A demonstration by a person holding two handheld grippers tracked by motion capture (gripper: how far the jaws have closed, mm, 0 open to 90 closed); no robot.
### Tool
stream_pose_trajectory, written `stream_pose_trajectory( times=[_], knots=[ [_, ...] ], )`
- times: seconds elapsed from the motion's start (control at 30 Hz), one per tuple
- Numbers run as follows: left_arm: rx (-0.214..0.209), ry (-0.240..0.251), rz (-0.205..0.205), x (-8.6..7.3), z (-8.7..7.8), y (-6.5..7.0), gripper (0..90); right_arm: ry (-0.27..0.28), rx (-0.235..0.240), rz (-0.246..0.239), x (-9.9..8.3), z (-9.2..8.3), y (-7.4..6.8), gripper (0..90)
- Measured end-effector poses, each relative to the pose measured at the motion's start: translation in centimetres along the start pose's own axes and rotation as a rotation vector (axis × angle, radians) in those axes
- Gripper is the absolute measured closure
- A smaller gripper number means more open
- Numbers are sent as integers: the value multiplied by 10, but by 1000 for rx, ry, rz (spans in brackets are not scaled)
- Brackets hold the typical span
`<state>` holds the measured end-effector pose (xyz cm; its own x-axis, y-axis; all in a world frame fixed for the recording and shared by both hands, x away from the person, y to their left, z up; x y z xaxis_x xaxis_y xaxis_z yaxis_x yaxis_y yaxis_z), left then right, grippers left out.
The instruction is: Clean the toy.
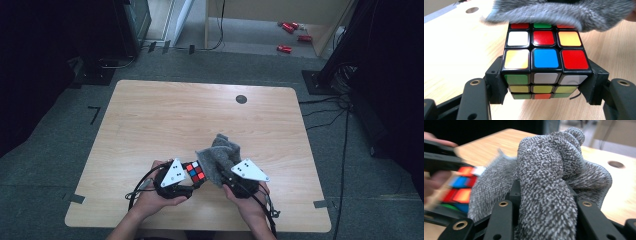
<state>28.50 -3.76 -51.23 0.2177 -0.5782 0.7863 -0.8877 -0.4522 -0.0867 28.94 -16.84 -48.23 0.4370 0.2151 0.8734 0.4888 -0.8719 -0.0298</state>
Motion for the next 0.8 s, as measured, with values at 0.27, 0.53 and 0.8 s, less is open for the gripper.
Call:
stream_pose_trajectory(
  times=[0.27, 0.53, 0.8],
  knots=[
    [-40, 106, -1, 7, -6, 6, 347, 72, 36, 55, 7, -9, 7, 641],
    [-50, 184, -34, 12, -17, -1, 346, -47, 130, 45, -19, 14, -7, 639],
    [-31, 154, 9, 5, -13, 0, 347, 70, 130, 67, 6, -9, 1, 637]
  ],
)
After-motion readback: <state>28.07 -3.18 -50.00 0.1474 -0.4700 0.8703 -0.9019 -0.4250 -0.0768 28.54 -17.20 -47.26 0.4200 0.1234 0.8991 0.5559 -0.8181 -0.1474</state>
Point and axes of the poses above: each handheld gripper's, and its own axes: z roughly forward along the jaws, x roughly out of its top, y roughly to its right, the point moved 9 cm from there along z, roughly forward along the jaws, and after that the axes turned 6 degrees about -y, right-handed, at the moved point
